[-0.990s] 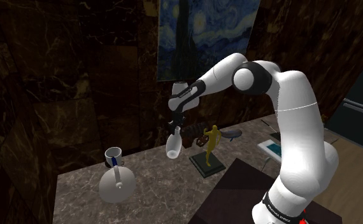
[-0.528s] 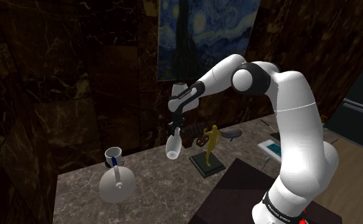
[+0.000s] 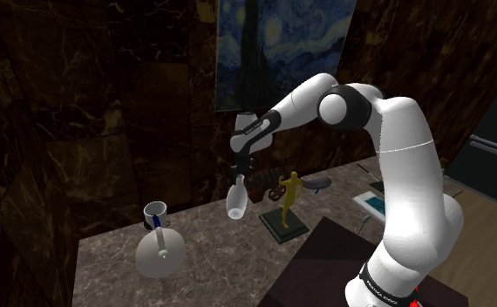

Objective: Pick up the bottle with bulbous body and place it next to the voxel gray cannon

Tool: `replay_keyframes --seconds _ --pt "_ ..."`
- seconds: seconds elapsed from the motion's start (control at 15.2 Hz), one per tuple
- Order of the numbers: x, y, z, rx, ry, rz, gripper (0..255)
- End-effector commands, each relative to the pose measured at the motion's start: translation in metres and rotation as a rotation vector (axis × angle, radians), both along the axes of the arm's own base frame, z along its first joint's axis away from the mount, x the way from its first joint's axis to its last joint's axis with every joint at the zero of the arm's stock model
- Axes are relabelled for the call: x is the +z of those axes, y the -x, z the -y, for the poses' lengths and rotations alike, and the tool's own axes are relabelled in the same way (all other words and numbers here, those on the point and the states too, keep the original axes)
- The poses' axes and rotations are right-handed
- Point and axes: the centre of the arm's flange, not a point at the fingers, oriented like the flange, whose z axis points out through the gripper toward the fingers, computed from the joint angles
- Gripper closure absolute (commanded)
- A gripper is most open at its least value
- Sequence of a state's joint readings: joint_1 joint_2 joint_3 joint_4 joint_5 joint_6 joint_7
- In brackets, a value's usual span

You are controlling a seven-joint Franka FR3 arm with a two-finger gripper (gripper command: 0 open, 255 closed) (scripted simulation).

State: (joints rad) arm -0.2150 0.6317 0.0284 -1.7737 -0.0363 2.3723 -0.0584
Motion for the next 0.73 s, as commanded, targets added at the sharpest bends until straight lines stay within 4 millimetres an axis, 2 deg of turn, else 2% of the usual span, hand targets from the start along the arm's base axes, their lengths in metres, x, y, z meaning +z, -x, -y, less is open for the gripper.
replay_keyframes --seconds 0.0,0.13,0.66 --pt "0.021 -0.001 0.0 0.0 0.0 0.0 0" --pt "0.045 -0.002 0.0 0.0 0.0 0.0 0" --pt "0.045 -0.002 0.0 0.0 0.0 0.0 0"
